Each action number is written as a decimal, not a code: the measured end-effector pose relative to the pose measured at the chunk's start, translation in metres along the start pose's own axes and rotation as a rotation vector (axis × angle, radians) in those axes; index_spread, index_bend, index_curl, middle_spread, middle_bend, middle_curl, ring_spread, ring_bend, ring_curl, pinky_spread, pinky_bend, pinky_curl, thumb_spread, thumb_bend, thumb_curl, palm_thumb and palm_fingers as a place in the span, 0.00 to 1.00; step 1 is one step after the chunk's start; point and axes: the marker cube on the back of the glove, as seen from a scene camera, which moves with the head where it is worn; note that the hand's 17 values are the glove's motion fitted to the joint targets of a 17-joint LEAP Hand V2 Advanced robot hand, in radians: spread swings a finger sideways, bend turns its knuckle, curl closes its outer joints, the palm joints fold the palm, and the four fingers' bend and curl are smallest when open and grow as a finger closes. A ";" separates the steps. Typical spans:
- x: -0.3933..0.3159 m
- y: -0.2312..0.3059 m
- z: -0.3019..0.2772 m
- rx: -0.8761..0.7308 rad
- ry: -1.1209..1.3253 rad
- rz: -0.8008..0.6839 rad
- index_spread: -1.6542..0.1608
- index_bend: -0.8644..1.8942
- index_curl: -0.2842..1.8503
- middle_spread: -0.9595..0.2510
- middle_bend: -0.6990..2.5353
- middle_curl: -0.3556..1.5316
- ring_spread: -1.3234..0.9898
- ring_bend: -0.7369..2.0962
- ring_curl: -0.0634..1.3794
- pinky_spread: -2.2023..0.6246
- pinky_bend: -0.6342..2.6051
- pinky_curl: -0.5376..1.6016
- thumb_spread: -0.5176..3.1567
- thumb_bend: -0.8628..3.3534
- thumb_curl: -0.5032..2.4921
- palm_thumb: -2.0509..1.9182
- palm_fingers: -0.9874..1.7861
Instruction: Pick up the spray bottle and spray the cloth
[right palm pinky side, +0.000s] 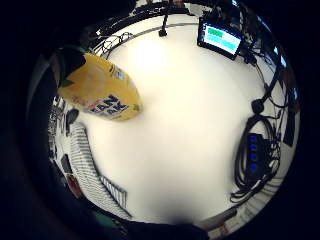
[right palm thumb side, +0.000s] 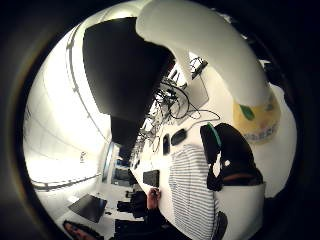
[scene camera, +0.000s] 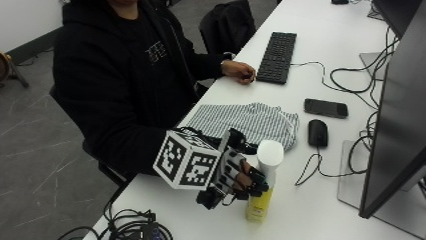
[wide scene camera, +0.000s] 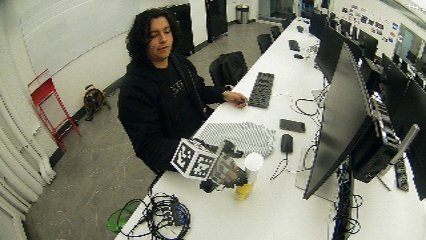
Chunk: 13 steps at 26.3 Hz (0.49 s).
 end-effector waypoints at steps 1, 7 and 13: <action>0.002 -0.004 0.002 0.012 -0.029 0.004 0.77 0.33 0.19 0.75 0.30 0.38 0.53 0.48 0.29 0.80 0.35 0.42 0.45 0.22 0.28 0.71 0.55; 0.011 -0.034 0.012 0.039 -0.252 0.023 0.75 0.35 0.20 0.69 0.33 0.40 0.51 0.48 0.29 0.79 0.34 0.41 0.43 0.22 0.29 0.73 0.61; 0.011 -0.054 0.018 0.008 -0.419 -0.009 0.74 0.37 0.23 0.64 0.36 0.41 0.48 0.47 0.29 0.78 0.29 0.40 0.40 0.22 0.30 0.74 0.69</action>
